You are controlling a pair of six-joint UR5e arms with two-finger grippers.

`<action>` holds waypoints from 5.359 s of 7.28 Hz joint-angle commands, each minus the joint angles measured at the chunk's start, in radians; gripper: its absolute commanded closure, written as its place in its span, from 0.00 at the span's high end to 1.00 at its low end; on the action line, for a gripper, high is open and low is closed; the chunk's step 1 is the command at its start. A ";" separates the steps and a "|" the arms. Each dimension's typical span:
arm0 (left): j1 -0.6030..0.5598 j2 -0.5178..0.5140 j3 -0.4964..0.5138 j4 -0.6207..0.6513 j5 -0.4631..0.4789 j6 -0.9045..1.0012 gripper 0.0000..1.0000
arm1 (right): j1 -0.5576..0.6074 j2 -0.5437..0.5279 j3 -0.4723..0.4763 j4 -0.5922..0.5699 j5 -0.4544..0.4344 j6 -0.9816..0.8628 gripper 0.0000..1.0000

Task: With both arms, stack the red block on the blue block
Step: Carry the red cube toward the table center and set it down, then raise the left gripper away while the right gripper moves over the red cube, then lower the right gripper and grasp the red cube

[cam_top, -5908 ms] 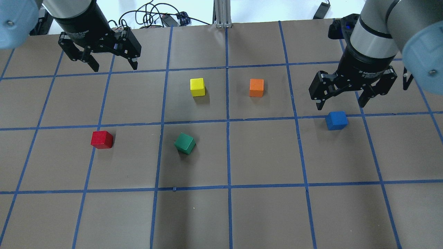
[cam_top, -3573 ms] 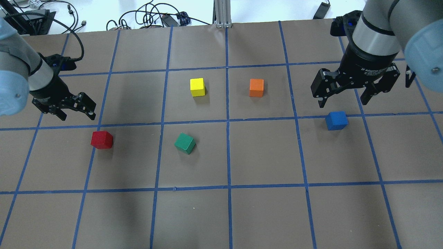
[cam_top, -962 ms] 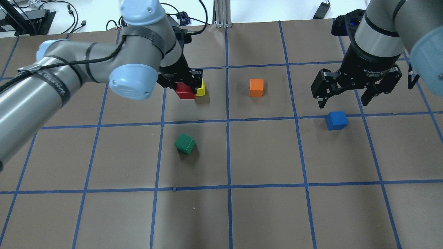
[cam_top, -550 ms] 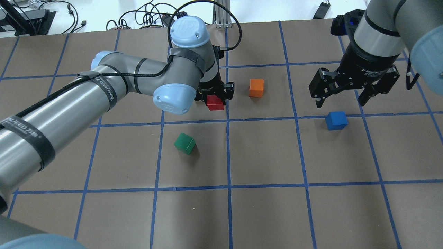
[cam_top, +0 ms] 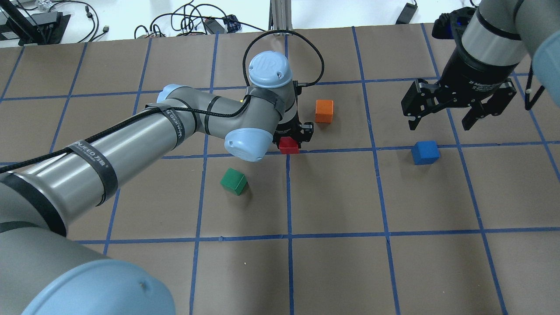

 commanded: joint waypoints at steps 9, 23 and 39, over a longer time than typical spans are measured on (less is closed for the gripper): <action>0.055 0.243 0.017 -0.137 0.046 0.034 1.00 | 0.067 0.145 0.046 -0.168 -0.001 0.041 1.00; 0.389 0.555 0.089 -0.611 0.064 0.427 1.00 | 0.415 0.618 -0.136 -0.643 0.079 0.343 1.00; 0.380 0.537 0.115 -0.654 0.107 0.338 1.00 | 0.269 0.503 -0.181 -0.406 0.081 0.362 0.00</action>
